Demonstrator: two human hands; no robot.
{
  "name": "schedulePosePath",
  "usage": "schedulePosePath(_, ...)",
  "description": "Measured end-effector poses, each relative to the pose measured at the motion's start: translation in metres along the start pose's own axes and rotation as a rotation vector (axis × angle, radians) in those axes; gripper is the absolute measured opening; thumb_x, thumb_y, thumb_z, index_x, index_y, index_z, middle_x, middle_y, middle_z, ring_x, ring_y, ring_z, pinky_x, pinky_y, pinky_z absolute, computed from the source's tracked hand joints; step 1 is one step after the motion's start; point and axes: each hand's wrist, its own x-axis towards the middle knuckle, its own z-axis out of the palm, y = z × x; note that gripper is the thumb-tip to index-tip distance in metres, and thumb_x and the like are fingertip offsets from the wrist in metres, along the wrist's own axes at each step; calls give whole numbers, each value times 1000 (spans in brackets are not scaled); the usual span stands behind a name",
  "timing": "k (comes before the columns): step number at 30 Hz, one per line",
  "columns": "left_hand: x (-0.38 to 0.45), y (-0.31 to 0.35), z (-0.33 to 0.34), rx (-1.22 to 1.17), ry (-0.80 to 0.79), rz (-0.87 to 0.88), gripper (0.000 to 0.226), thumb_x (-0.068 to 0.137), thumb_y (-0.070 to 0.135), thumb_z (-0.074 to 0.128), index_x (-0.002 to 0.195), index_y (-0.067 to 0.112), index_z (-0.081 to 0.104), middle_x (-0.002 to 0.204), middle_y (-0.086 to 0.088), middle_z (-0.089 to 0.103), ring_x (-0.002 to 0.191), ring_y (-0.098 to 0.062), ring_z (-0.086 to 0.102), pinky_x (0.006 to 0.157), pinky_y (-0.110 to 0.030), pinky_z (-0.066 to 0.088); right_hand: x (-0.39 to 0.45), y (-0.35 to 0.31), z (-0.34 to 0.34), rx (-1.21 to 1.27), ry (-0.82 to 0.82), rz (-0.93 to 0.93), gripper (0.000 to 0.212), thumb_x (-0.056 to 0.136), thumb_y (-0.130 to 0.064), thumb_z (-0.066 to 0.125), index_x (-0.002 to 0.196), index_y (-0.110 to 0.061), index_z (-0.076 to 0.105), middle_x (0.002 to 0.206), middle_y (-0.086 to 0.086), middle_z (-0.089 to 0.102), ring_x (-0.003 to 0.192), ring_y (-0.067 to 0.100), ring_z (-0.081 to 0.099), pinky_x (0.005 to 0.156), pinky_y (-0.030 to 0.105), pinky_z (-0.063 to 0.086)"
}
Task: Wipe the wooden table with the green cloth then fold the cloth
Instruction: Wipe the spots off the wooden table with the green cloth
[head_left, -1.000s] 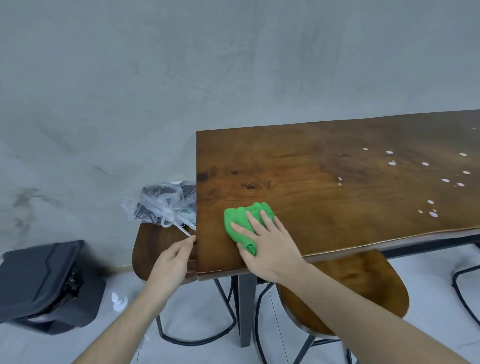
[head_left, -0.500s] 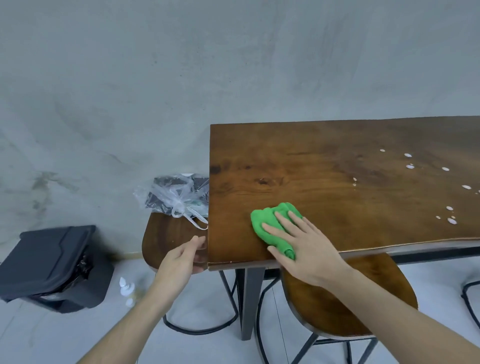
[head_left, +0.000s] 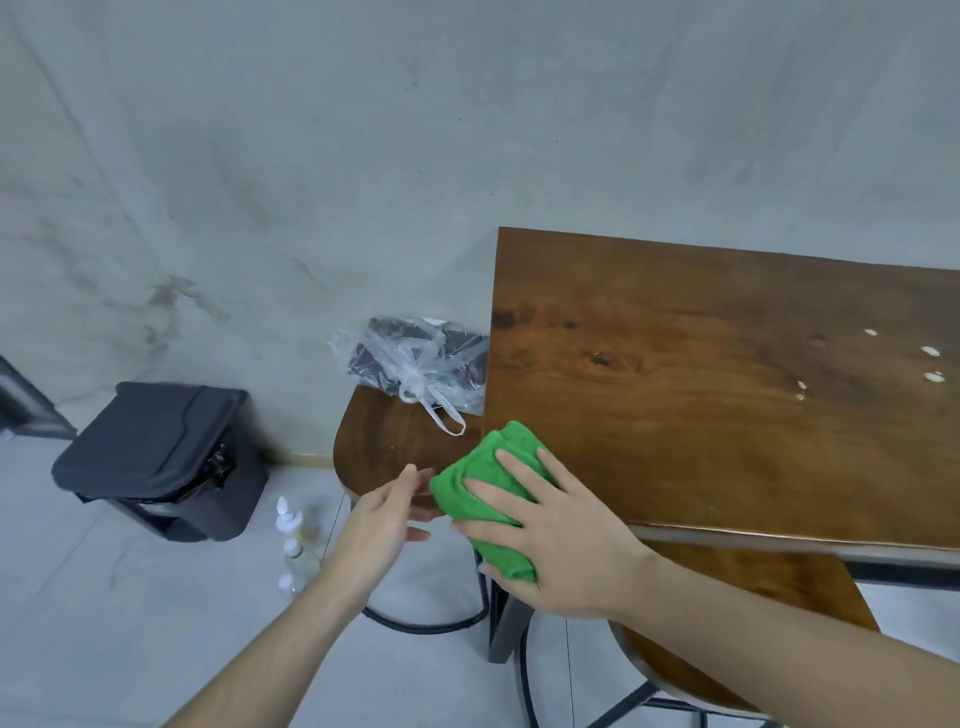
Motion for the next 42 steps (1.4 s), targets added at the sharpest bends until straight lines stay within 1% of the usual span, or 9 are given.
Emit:
schedulePosePath(3,6,-3,-10,-30,4,-11,37,102,38,40,116,18,69,111,-1,69,90,-20,65,77,-35,58,38,-5,-8,-4,41,-105,40,97,-52,45,105,-28,75,117,-4,68,131,33,52,118,55,30)
schedulePosePath(6,17,-5,-19,-39,7,-13,32,102,40,41,107,26,69,111,2,69,89,-21,66,77,-35,59,69,13,-24,38,-5,-186,49,99,-52,37,83,-26,75,87,-6,68,94,21,61,111,47,35)
schedulePosePath(10,34,-3,-28,-17,-60,-20,36,102,42,39,111,26,70,110,6,69,90,-20,65,75,-33,59,121,64,-35,102,-239,-119,66,97,-63,19,100,-26,75,102,-3,72,101,19,61,118,44,28)
schedulePosePath(17,63,13,-29,90,-194,53,27,101,35,45,121,32,63,114,14,66,99,-7,64,84,-23,55,187,134,-25,38,-259,151,63,103,-60,28,124,-12,65,131,7,63,124,24,49,118,39,26)
schedulePosePath(21,75,20,-22,86,-219,37,27,101,33,46,123,34,61,116,13,64,97,-3,64,83,-23,56,165,118,-21,85,-173,-16,70,96,-63,24,107,-16,74,113,0,71,112,20,60,124,34,13)
schedulePosePath(27,96,35,-3,32,-217,-12,23,102,30,46,120,32,59,111,9,63,95,-5,63,63,-12,51,158,127,-8,210,-51,-300,44,102,-47,41,97,-20,75,97,-4,73,95,20,62,111,42,37)
schedulePosePath(30,113,41,5,28,-182,-12,22,101,31,48,117,33,62,111,10,65,97,-5,64,81,-23,57,185,161,-5,216,-86,-262,47,101,-51,37,96,-21,72,92,-4,70,89,19,60,104,41,41)
schedulePosePath(36,152,62,33,-2,-116,-28,19,99,29,52,114,28,65,103,4,67,95,-11,64,78,-27,58,263,254,10,170,-164,-185,67,94,-66,16,87,-25,68,86,-5,67,87,20,57,99,39,41)
schedulePosePath(42,196,83,59,-16,-29,-25,17,98,29,55,108,34,68,89,6,71,85,-13,68,82,-36,58,335,342,17,114,-208,-83,59,97,-65,21,89,-28,67,103,0,71,102,22,59,104,38,38)
